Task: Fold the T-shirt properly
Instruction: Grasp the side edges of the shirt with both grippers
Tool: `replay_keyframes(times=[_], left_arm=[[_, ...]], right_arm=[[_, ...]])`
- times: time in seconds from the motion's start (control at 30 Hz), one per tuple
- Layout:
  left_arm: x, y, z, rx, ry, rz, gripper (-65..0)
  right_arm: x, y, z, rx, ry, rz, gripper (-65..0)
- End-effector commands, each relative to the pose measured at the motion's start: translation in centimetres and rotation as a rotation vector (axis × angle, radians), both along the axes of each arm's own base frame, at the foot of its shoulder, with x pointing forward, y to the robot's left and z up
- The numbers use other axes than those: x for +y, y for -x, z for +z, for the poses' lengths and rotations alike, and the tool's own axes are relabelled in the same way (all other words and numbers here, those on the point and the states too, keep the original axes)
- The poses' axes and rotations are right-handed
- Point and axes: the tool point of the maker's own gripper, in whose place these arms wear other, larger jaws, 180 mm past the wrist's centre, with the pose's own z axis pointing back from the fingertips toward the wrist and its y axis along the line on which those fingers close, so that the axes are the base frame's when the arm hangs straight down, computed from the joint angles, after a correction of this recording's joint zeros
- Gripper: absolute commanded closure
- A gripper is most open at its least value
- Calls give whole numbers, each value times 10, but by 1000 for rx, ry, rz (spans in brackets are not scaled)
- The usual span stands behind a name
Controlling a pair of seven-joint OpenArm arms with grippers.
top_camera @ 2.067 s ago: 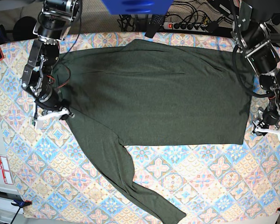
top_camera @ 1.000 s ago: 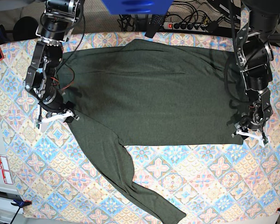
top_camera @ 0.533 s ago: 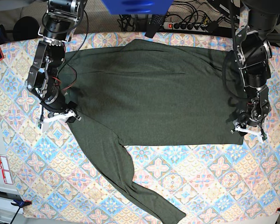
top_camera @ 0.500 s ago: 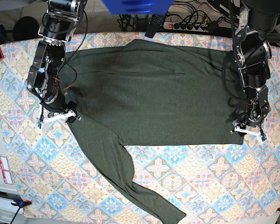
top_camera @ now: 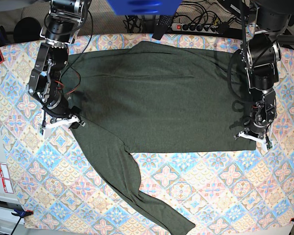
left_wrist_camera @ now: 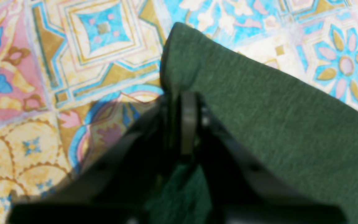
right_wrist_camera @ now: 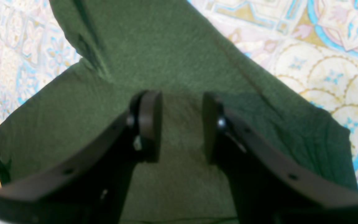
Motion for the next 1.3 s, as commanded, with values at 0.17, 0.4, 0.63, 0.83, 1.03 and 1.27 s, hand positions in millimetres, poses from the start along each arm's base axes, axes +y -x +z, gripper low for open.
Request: replay_keyframes(times=[0.17, 0.4, 0.63, 0.83, 1.03, 1.27], left_arm=[[-5, -1, 0, 20, 23, -21, 0], [3, 4, 26, -63, -67, -75, 0], [-1, 24, 38, -106, -125, -125, 0], [2, 41, 48, -125, -169, -156, 0], [-8, 52, 62, -161, -200, -198, 0], [4, 66, 83, -205, -236, -177, 0]], right_arm=[[-4, -14, 18, -61, 14, -3, -215], [1, -25, 12, -40, 9, 24, -227], [-5, -55, 17, -29, 81, 109, -329], [-8, -80, 6, 27, 160, 196, -344], [-22, -94, -5, 31, 254, 224, -343], [-35, -92, -31, 69, 300, 221, -343]])
